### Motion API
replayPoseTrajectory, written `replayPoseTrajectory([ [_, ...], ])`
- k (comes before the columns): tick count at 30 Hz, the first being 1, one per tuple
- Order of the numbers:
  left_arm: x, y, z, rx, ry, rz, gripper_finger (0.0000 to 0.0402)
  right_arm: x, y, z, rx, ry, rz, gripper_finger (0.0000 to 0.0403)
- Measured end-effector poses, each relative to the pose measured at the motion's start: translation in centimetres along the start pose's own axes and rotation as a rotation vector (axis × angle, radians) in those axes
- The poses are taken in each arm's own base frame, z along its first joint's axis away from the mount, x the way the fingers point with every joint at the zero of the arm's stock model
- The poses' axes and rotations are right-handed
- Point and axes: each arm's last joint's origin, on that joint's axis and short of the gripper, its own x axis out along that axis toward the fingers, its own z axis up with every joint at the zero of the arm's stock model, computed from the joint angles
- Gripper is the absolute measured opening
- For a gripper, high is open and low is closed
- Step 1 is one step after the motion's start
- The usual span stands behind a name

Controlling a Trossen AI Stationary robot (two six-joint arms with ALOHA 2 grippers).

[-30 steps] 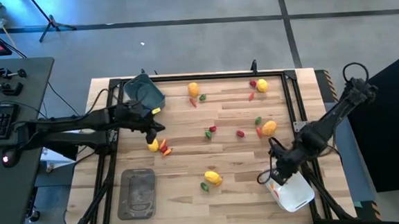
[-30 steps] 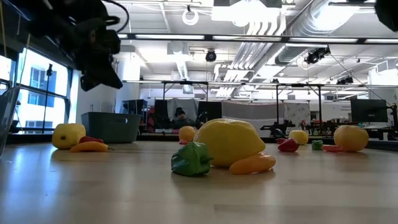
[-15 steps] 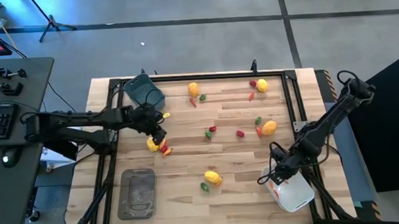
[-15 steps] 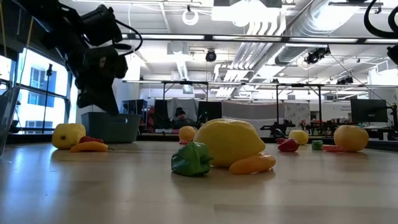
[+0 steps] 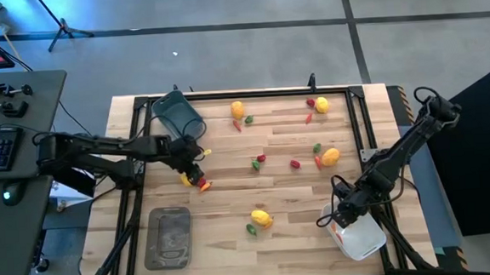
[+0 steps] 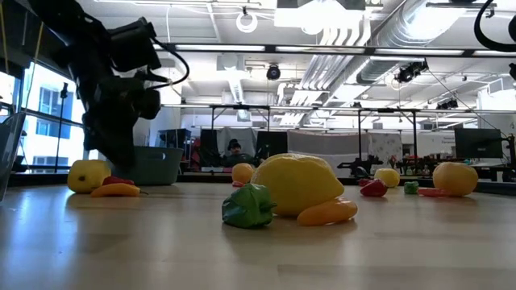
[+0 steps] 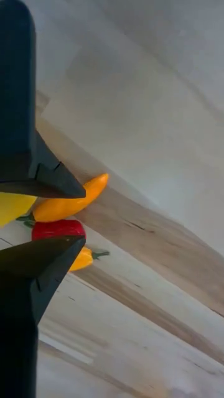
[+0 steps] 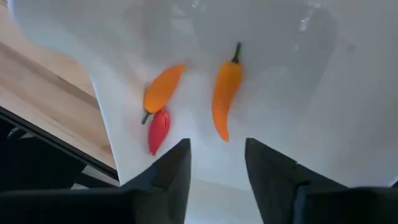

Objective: Sort produce into baskets
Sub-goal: Put the light orange chili pepper into the white bin

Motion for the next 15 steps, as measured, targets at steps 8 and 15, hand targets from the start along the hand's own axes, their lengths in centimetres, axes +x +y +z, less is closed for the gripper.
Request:
replayPoseTrajectory([
  [8, 1.1, -0.6, 0.8, -0.032, 0.068, 0.056, 0.0101, 0.0, 0.0, 0.0, -0.003, -0.006, 0.002, 0.0160],
  [15, 2.4, -0.8, 1.8, -0.045, 0.148, 0.158, 0.0101, 0.0, 0.0, 0.0, 0.001, -0.010, -0.002, 0.0160],
])
